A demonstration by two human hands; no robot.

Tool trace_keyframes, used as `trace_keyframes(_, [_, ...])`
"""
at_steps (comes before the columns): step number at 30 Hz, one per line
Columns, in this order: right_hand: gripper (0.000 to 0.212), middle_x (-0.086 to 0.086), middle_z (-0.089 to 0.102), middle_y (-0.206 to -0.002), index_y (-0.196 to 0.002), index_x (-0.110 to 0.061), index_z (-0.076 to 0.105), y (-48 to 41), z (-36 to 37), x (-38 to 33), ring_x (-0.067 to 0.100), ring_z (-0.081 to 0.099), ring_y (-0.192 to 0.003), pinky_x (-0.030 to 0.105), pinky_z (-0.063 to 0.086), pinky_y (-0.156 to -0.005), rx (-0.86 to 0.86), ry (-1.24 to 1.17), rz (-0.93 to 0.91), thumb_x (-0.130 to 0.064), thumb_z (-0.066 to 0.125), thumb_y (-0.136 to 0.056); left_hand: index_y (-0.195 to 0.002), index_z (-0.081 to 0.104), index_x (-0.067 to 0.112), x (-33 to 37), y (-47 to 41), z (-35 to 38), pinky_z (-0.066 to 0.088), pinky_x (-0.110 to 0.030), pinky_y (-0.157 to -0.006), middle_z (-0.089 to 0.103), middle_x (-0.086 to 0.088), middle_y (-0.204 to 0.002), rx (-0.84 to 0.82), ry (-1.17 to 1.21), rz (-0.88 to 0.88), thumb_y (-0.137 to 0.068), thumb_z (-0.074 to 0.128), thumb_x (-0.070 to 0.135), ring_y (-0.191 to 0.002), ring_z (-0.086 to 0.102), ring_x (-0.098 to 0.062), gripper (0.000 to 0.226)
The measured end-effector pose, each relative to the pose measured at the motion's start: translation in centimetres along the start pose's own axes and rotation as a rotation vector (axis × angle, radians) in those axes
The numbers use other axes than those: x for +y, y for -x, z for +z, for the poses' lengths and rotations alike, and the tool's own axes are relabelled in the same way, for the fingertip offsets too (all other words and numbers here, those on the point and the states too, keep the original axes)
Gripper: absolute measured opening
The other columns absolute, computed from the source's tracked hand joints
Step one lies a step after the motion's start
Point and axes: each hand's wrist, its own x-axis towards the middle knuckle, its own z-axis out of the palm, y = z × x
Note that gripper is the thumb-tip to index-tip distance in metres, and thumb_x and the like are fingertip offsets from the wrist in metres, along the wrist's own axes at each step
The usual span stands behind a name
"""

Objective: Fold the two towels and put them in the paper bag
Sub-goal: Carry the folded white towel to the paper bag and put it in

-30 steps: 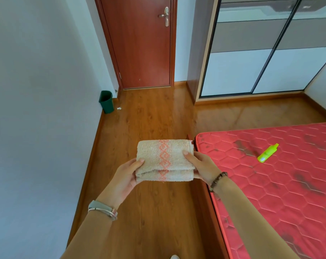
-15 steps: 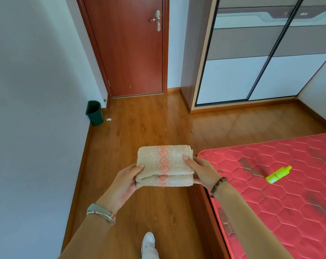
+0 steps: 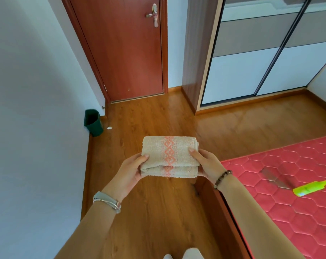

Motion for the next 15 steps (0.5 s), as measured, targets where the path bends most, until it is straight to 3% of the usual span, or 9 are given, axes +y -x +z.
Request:
trace_keyframes(9, [0.026,0.008,0.067,-0.118,-0.107,-0.02,0.062,-7.4,-2.0,-4.8,0.024,0.068,-0.106,0.048,0.056,-0.091,0.063,-0.007,-0.019,-0.041,0.059,-0.092,-0.13,0.06,0.001,4.1,-10.0,0.9,0.056,-0.028,-0.08,0.069,-0.013,-0.116,-0.063,-0.015,-0.019,-0.098,0.059,0.021,-0.111,0.067,-0.025,0.038])
trace_keyframes(15, [0.026,0.008,0.064,-0.12,-0.111,-0.018,0.059,-14.1,-5.9,-8.6,0.025,0.065,-0.109,0.047,0.055,-0.093,0.109,-0.026,-0.008,-0.038,0.056,-0.095,-0.128,0.061,0.0,7.4,-17.8,4.5,0.057,-0.028,-0.079,0.069,-0.011,-0.112,-0.086,-0.063,-0.007,-0.099,0.057,0.02,-0.107,0.068,-0.023,0.036])
